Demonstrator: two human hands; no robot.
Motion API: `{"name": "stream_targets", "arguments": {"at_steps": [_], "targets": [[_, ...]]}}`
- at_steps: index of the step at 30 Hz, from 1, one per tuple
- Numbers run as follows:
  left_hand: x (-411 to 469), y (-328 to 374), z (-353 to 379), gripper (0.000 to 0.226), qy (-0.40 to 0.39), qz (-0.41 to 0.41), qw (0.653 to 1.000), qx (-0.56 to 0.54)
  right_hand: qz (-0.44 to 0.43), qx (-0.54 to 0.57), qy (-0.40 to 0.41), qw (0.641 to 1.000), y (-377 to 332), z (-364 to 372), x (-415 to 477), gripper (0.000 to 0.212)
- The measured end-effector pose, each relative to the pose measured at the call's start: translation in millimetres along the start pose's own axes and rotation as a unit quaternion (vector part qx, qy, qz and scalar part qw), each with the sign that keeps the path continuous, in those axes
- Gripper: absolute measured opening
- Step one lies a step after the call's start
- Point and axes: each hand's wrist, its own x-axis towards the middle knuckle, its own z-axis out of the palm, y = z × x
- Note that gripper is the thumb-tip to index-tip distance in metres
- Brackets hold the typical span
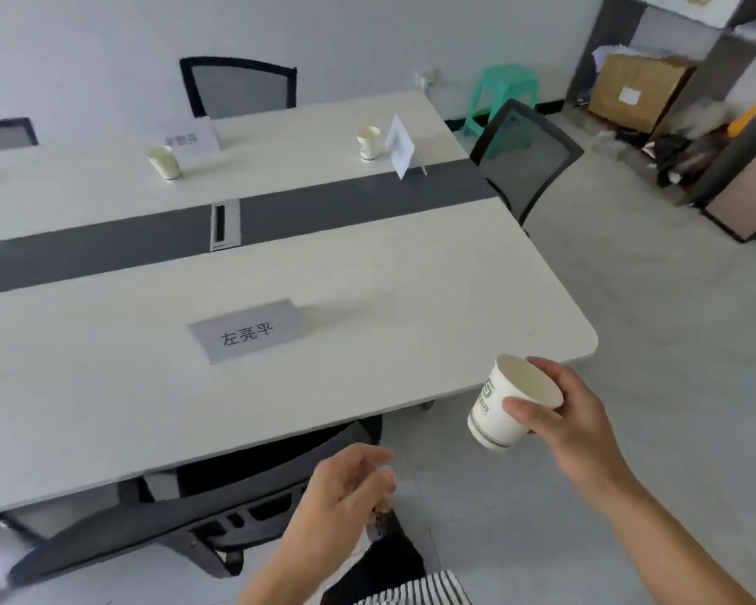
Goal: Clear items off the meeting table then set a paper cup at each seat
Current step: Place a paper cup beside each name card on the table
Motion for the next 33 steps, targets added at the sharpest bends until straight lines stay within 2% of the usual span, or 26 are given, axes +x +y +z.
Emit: {"name": "stream_targets", "arguments": {"at_steps": [5,9,17,26,33], "targets": [[32.4,-1.5,-33.5,0.014,0.092,-0.012,0.994,-0.060,-0.032,-0.077,-0.079,0.993,-15.3,49.2,78.1,0.081],[59.4,9.0,-56.2,0.015,0.142,-0.019,0.986,-0.090,-0.048,-0.142,-0.147,0.978,-36.7,94.1,136.9,0.077],[81.8,7.1,-86.3,0.015,0.222,-0.062,0.969,-0.093,-0.072,-0.250,-0.230,0.938,-42.5,205.0,257.1,0.077],[104.9,17.0,-65.4,0.016,0.321,-0.140,0.926,-0.140,-0.128,-0.311,-0.282,0.899,-28.2,335.0,369.0,0.080],[123.8,28.4,-34.1,0.017,0.356,-0.179,0.907,-0.134,-0.174,-0.364,-0.300,0.864,-0.5,374.9,402.4,0.079]]}}
